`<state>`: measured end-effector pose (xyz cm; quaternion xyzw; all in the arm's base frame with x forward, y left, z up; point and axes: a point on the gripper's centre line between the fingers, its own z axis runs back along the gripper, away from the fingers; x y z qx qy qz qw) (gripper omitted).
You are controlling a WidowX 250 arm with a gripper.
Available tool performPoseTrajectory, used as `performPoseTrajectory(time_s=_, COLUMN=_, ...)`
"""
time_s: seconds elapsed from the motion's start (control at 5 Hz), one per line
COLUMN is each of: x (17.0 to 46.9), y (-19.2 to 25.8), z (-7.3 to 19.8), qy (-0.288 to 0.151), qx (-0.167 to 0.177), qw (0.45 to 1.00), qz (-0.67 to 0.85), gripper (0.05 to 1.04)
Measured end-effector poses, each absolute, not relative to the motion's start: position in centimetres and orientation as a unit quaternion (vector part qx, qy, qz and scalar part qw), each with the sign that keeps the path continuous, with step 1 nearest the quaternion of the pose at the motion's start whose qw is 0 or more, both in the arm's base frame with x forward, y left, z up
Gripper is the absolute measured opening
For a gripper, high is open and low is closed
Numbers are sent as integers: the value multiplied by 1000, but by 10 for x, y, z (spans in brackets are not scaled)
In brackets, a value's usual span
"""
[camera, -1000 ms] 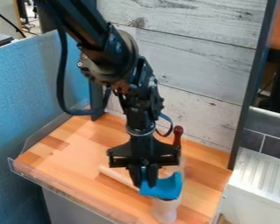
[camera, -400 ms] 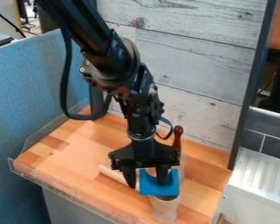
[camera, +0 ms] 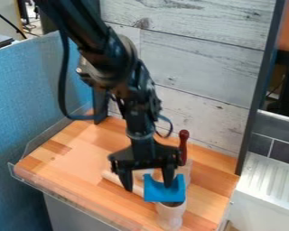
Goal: Put the blue arch in the cup
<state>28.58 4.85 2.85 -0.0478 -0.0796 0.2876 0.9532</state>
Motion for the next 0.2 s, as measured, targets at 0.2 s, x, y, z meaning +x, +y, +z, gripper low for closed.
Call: performPoseTrajectory(time_s=0.2, x=296, y=66, z=72, qy=-89, qx=-97, qw=941, qz=311, gripper=1001)
